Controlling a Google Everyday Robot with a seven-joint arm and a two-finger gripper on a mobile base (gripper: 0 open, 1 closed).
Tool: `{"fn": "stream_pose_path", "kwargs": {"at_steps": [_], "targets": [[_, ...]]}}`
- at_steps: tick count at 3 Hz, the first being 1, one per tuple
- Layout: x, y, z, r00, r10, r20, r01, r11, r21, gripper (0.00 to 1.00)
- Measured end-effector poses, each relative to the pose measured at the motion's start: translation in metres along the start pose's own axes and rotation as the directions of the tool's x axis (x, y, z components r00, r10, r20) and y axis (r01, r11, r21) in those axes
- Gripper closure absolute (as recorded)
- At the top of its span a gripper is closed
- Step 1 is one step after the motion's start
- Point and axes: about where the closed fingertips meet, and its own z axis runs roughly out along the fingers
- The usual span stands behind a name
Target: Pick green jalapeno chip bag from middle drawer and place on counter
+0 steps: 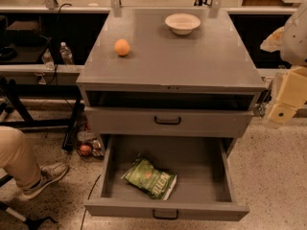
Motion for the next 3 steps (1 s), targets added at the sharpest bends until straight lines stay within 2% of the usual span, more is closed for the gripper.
{"fn": "stream_pose_path", "kwargs": {"at_steps": [1, 2, 3], "targets": [[0.0, 0.0, 0.0, 1.0, 0.0, 0.0, 0.0, 1.0, 0.0, 0.0], [0.001, 0.009, 0.011, 0.999, 0.027, 0.035, -0.026, 0.9996, -0.013, 0.0], [0.002, 0.032, 0.06, 0.987, 0.105, 0.124, -0.094, 0.9913, -0.093, 0.0]]}}
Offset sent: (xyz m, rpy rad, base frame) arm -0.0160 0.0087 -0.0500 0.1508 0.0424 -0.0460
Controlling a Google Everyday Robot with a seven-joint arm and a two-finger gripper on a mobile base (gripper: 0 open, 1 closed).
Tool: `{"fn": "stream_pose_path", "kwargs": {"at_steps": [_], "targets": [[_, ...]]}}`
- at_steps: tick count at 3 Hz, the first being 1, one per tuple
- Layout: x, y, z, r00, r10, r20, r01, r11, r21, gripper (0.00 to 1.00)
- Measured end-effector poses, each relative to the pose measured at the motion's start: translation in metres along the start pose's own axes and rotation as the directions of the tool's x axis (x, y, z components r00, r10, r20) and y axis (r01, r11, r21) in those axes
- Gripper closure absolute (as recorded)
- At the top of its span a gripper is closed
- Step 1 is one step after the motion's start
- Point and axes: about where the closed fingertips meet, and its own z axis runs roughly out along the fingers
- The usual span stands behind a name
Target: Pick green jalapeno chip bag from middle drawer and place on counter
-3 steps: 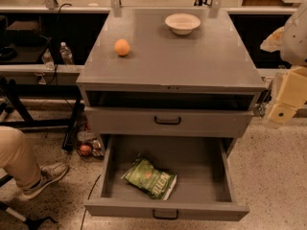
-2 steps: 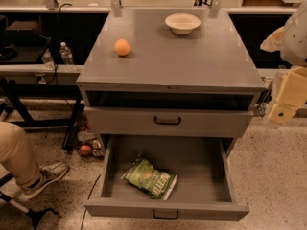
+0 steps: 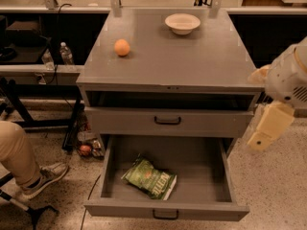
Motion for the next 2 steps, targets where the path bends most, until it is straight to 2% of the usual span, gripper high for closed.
{"fn": "stream_pose_path", "kwargs": {"at_steps": [1, 2], "targets": [[0.005, 0.029, 0.083, 0.99, 0.093, 0.109, -0.08, 0.9902, -0.115, 0.0], [0.007, 0.045, 0.134, 0.976, 0.148, 0.158, -0.119, 0.977, -0.177, 0.0]]}}
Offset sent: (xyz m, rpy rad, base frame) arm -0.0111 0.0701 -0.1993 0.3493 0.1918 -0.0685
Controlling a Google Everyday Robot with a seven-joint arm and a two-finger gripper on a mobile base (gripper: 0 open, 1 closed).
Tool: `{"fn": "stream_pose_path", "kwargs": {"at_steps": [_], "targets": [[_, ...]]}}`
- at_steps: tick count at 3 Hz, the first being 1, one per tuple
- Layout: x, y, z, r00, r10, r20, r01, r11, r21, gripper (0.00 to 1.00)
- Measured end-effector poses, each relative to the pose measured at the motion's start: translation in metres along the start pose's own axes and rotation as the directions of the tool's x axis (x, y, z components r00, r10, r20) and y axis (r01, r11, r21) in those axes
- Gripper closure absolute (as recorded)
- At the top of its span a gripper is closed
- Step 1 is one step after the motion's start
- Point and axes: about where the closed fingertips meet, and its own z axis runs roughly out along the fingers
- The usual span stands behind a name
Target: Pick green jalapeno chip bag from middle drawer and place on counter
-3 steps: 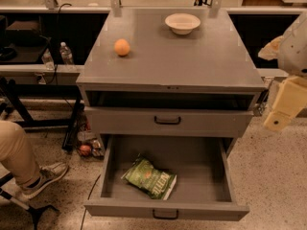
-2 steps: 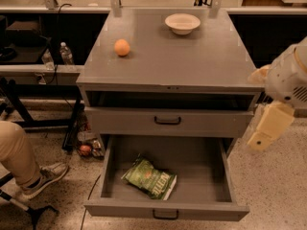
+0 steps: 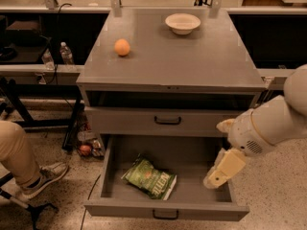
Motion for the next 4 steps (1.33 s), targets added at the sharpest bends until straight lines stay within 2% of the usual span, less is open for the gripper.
{"fn": "stream_pose_path", "kwargs": {"at_steps": [1, 2, 3, 4], "targets": [[0.001, 0.013, 0.052, 0.996, 0.055, 0.071, -0.052, 0.9979, -0.037, 0.0], [0.001, 0.013, 0.051, 0.996, 0.054, 0.07, -0.052, 0.998, -0.038, 0.0], [0.014, 0.007, 0.074, 0.993, 0.08, 0.092, -0.076, 0.9956, -0.055, 0.0], [0.046, -0.01, 0.132, 0.978, 0.14, 0.151, -0.128, 0.9877, -0.09, 0.0]]}}
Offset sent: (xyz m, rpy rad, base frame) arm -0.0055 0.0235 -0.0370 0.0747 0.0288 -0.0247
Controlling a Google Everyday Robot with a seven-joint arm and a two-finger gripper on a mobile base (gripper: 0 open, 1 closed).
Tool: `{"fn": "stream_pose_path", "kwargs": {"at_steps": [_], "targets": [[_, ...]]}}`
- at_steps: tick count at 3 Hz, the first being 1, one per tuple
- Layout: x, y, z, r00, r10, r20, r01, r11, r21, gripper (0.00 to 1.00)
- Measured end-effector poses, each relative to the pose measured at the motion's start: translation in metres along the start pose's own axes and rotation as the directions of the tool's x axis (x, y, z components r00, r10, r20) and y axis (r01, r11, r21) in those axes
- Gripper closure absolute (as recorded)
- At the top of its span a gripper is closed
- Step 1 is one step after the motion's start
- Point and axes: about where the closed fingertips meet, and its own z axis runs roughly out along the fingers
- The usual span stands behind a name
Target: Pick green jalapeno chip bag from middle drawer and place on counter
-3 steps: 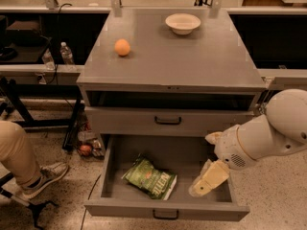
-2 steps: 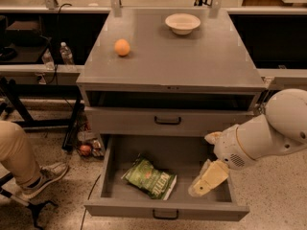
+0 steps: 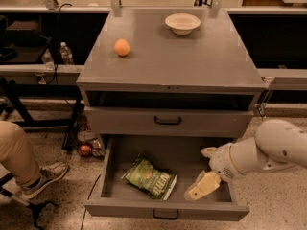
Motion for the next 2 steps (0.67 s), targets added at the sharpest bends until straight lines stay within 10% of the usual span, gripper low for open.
{"fn": "stream_pose_path", "kwargs": {"at_steps": [2], "targets": [[0.017, -0.064, 0.106, 0.985, -0.029, 0.168, 0.025, 0.9993, 0.026, 0.0]]}}
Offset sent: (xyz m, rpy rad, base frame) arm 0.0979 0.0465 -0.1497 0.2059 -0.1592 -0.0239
